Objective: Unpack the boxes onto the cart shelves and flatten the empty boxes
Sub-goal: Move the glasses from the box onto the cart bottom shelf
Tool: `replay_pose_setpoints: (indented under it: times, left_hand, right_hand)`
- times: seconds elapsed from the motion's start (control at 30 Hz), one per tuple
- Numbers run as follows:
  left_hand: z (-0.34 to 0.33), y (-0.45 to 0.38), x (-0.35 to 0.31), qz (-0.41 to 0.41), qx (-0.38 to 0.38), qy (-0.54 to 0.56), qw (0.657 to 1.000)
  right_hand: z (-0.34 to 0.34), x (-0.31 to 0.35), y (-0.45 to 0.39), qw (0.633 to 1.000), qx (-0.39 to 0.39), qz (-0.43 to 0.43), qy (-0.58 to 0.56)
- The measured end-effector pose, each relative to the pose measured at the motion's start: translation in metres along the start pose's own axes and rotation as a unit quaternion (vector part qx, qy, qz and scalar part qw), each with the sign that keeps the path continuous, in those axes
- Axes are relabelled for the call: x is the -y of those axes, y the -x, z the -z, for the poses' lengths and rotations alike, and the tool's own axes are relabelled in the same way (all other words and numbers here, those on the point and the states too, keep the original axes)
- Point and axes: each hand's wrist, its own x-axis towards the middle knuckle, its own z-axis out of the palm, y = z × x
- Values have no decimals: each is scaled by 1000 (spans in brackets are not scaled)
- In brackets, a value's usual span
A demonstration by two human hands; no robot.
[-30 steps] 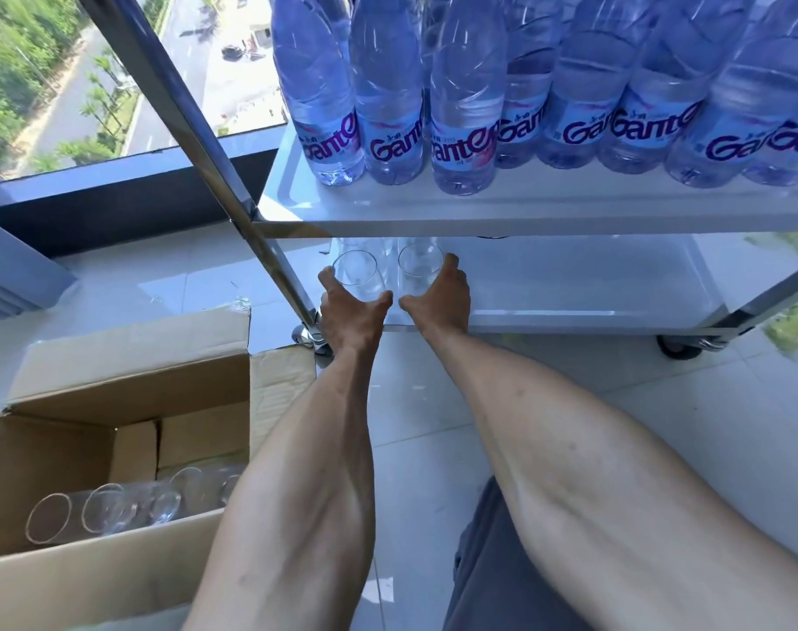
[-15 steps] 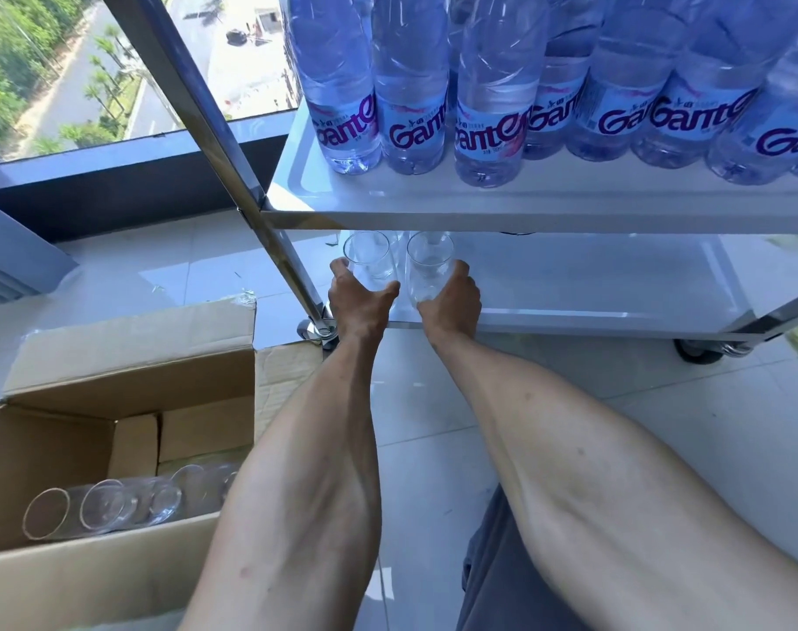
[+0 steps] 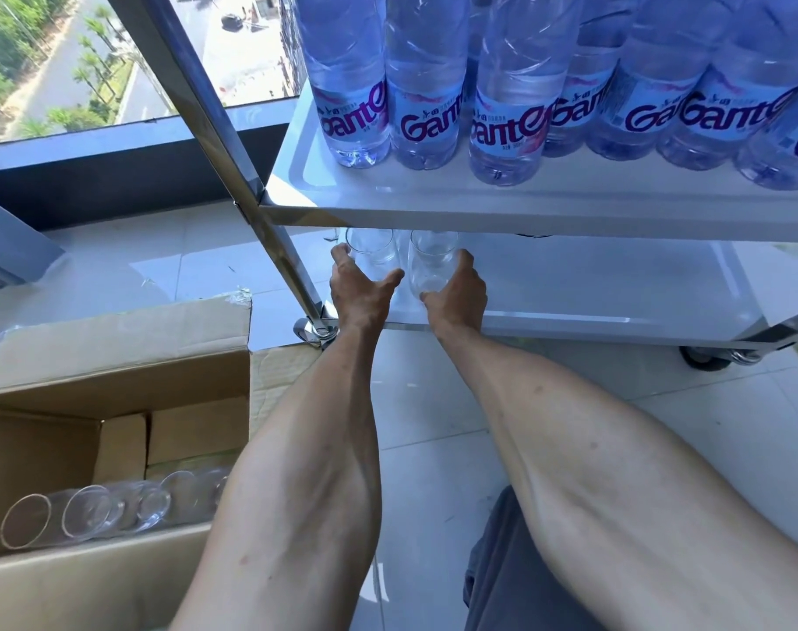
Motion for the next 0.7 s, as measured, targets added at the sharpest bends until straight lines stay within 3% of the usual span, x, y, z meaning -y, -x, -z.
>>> replay_pose_setpoints:
  times: [0.1,0.23,0.3,0.6,0.7]
  left_hand:
    - [0,-3,-3,11,14,5,1000]
    - [13,10,-8,41,49,-29,997]
    - [28,20,-4,32,39,-65,997]
    - [147,35,38,27,-34,-142,989]
    - [194,36,73,77,-62,-196,976]
  right_hand:
    - [0,3,0,1000,6,-12,17]
    - [3,6,12,989,28,-129,66]
    - [4,12,25,986,32,-146,74]
    - [-30,107,115,995,74,45,38]
    - [-54,132,153,980,109,149,69]
